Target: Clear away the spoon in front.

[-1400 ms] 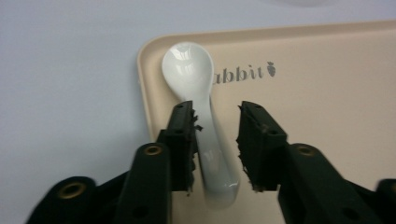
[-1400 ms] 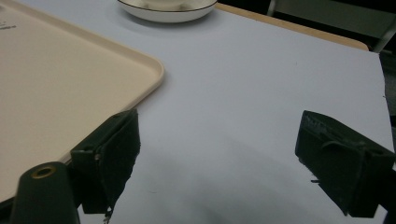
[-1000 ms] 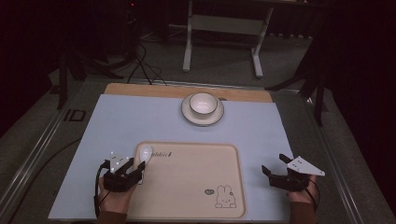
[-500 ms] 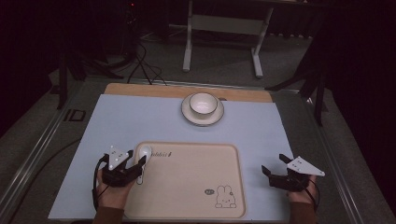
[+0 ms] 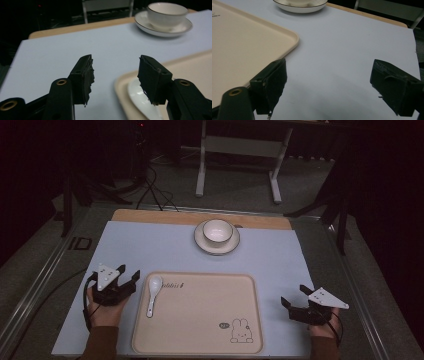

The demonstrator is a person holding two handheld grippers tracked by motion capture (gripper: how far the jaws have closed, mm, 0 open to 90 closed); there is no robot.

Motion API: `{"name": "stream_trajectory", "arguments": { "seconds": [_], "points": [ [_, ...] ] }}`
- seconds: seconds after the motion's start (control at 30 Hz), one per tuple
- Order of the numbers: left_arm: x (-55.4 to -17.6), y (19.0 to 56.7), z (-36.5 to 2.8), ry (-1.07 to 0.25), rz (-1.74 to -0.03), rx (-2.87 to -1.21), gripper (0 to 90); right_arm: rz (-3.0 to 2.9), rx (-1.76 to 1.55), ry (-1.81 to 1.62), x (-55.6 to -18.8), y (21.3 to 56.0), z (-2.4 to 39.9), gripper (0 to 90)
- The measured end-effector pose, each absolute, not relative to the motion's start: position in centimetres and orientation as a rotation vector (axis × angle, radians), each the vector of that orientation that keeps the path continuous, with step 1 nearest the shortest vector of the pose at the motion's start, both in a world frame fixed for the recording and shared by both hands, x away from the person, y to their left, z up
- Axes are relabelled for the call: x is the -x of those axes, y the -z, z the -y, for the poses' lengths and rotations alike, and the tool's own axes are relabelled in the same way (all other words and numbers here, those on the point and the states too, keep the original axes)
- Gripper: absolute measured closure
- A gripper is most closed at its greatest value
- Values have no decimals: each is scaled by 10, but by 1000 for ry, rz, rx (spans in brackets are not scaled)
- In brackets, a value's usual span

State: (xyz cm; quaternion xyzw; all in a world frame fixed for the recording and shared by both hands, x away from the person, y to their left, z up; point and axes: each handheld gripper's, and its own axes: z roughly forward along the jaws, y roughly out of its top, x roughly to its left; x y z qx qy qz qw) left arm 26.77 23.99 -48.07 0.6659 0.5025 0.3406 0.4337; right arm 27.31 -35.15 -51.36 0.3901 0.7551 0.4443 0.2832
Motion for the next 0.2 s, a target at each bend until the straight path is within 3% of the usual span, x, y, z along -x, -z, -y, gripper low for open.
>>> {"name": "stream_trajectory", "arguments": {
  "seconds": [0.2],
  "points": [
    [-278, 484, -258, -846, -1285, -1652, 452, -2027, -1042, -1187, -273, 514, 351, 137]
  ]
}}
